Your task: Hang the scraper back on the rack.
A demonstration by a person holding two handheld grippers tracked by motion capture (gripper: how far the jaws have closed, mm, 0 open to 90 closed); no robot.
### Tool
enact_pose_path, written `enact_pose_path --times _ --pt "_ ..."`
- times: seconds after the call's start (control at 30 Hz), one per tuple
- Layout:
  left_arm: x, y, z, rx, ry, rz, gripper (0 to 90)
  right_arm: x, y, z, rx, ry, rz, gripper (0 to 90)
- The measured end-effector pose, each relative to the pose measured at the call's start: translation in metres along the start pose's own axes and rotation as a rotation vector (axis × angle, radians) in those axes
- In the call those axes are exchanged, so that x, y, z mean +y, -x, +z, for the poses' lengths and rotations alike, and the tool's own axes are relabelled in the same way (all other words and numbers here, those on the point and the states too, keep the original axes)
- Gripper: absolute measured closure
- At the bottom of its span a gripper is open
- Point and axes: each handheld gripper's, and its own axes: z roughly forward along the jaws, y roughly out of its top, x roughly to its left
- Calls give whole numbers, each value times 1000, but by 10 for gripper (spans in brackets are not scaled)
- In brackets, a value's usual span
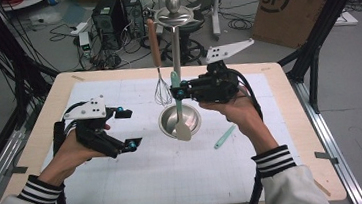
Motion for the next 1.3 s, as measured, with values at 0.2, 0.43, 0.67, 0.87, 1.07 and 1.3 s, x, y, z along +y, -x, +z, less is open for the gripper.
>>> enact_pose_path --times 0.2,0.43,0.67,0.87,1.07,1.3 --pt "-4 -3 -3 6 -9 6 17 7 0 -4 0 -6 -5 820" --pt "-11 -4 -10 11 -12 1 16 13 4 -7 4 -13 -14 820" --pt "-21 -7 -18 25 -9 -6 17 20 6 -11 5 -25 -25 820" --pt "-27 -8 -25 26 -11 -5 17 28 6 -13 1 -45 -40 820" --pt "-35 -10 -32 36 -9 -16 17 35 8 -15 -2 -56 -55 820" --pt "-44 -11 -38 43 -6 -16 17 45 10 -16 -10 -85 -73 820"
